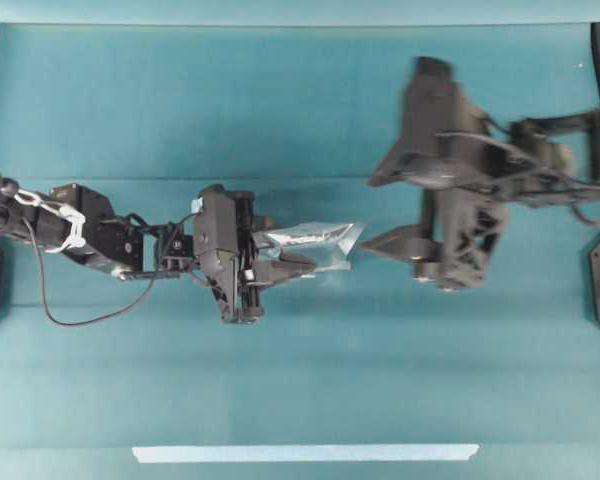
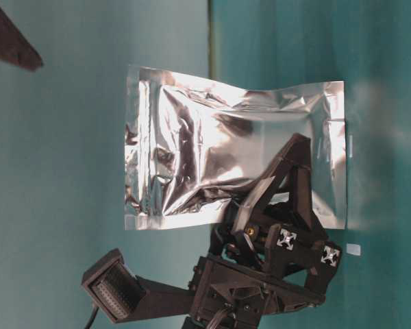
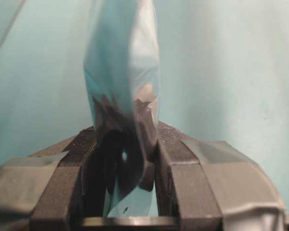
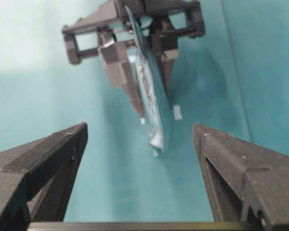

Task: Hand over the silver zip bag and make it stand upright.
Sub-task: 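Withdraw the open right gripper to the right, away from the bag, then hold the bag upright on the table with the left gripper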

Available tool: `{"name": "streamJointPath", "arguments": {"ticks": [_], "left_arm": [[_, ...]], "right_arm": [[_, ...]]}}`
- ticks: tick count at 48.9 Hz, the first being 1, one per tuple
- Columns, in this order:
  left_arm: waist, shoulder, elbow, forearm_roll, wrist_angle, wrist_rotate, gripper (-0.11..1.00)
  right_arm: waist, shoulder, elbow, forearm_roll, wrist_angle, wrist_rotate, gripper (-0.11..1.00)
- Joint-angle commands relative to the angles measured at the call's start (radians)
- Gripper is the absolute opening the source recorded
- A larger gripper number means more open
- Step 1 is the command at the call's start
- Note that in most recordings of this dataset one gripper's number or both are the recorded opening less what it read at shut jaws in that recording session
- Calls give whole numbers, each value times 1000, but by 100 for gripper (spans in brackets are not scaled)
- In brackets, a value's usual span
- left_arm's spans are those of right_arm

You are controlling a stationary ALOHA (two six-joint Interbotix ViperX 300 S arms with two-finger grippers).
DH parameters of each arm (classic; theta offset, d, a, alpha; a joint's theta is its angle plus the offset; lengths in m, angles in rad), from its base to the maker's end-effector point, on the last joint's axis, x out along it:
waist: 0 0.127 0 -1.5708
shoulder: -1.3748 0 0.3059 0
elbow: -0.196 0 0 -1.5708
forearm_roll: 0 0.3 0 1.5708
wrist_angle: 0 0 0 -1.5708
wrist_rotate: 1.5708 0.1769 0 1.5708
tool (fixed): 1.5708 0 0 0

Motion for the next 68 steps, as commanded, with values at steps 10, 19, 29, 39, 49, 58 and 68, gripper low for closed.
{"name": "streamJointPath", "arguments": {"ticks": [10,19,29,39,49,58,68], "left_arm": [[-6,-6,-11,-3,17,35,28],[-6,-6,-14,-2,18,35,28],[-8,-6,-14,-2,18,37,28],[-14,-6,-14,-3,18,37,28],[-14,-6,-14,-2,17,37,28],[-14,-6,-14,-2,18,37,28],[-14,-6,-14,-3,17,37,28]], "right_arm": [[-5,-94,52,-2,-18,11,89],[-5,-95,57,-2,-17,11,89],[-5,-91,57,-2,-9,9,89],[-5,-91,57,-2,6,11,89],[-5,-91,57,-2,6,11,89],[-5,-91,57,-2,6,11,89],[-5,-89,57,-2,6,11,89]]}}
